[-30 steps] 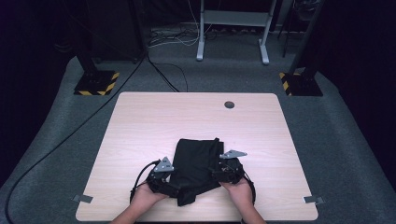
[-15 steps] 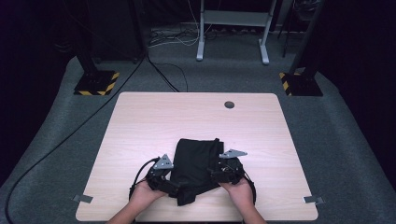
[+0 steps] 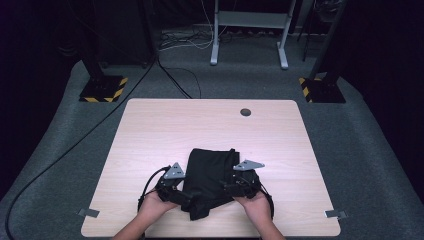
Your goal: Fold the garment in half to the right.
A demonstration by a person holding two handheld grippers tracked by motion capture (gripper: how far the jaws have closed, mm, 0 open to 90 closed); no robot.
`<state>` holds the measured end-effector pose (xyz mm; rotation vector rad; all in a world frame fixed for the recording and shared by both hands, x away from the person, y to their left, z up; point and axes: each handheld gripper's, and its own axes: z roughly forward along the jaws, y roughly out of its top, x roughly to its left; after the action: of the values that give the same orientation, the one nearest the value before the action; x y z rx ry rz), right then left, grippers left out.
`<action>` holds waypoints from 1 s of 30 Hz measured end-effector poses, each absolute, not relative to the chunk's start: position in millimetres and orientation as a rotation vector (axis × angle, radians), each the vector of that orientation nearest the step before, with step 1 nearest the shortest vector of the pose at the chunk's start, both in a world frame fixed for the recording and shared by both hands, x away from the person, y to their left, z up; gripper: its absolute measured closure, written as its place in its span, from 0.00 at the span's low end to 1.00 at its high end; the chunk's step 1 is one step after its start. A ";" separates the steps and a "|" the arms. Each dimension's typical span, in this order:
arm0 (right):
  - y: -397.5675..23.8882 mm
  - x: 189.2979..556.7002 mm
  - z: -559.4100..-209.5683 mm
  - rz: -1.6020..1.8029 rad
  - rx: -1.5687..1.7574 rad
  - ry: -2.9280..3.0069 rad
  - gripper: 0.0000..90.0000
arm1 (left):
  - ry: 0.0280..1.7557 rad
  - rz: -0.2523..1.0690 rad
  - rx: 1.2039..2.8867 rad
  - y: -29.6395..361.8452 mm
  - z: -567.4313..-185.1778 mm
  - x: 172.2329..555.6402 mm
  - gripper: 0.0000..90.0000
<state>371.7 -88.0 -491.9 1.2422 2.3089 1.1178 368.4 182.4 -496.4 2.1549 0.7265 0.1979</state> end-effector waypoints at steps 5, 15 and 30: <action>-91.8 368.3 -489.7 1.131 1.233 2.303 0.23 | 0.731 0.208 2.149 184.7 -493.2 370.0 0.16; -107.7 358.2 -486.4 1.148 1.236 2.279 0.20 | 0.759 0.227 2.121 197.6 -486.9 371.6 0.16; -122.6 340.4 -481.3 1.144 1.197 2.255 0.20 | 0.812 0.260 2.090 224.4 -482.2 370.7 0.16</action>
<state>340.4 -122.6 -481.3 1.1971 2.2555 1.1440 370.7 224.4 -482.2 2.0896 0.8125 0.2597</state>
